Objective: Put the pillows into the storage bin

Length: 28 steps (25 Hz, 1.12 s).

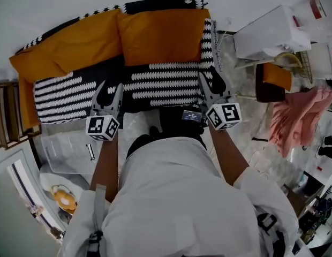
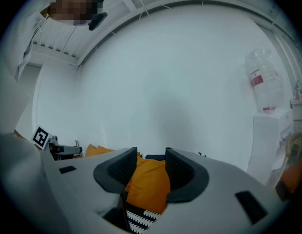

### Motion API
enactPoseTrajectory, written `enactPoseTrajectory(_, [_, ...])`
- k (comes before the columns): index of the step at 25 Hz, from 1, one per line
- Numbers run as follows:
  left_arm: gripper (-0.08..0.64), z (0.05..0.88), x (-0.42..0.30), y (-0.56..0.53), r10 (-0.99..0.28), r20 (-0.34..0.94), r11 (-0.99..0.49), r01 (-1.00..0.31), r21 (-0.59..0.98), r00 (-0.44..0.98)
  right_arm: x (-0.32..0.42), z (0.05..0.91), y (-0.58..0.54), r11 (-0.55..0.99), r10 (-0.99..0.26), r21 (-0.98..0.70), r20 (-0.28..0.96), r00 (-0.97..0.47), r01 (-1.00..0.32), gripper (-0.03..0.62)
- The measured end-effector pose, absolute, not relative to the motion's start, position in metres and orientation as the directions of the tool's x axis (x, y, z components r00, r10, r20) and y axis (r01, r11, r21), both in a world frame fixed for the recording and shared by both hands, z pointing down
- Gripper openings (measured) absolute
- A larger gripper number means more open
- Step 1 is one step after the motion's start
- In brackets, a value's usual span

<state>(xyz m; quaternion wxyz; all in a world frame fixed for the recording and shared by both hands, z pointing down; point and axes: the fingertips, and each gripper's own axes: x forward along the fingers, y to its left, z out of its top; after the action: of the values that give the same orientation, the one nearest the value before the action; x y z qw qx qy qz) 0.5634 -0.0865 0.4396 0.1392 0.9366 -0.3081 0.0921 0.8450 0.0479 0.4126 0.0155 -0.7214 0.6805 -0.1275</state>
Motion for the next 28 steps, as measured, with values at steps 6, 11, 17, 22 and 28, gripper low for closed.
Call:
enactPoseTrajectory(6, [0.207, 0.489, 0.599, -0.157, -0.583, 0.33, -0.724, -0.659, 0.204, 0.743, 0.909, 0.471, -0.021, -0.072, -0.968, -0.246, 0.252, 0.008, -0.966, 0.212])
enactPoseTrajectory(11, [0.209, 0.539, 0.617, -0.215, -0.615, 0.372, -0.679, -0.707, 0.2, 0.696, 0.96, 0.532, -0.064, -0.085, -0.944, -0.286, 0.329, -0.014, -0.954, 0.225])
enactPoseTrajectory(17, [0.235, 0.613, 0.636, -0.264, -0.589, 0.454, -0.645, -0.727, 0.234, 0.669, 1.005, 0.629, -0.103, -0.204, -0.897, -0.449, 0.441, -0.017, -0.87, 0.264])
enactPoseTrajectory(22, [0.245, 0.673, 0.648, -0.299, -0.562, 0.509, -0.634, -0.735, 0.242, 0.652, 1.037, 0.694, -0.128, -0.244, -0.858, -0.41, 0.513, -0.001, -0.879, 0.268])
enactPoseTrajectory(28, [0.268, 0.732, 0.649, -0.326, -0.516, 0.582, -0.613, -0.746, 0.261, 0.628, 1.057, 0.754, -0.143, -0.262, -0.797, -0.387, 0.603, -0.028, -0.884, 0.293])
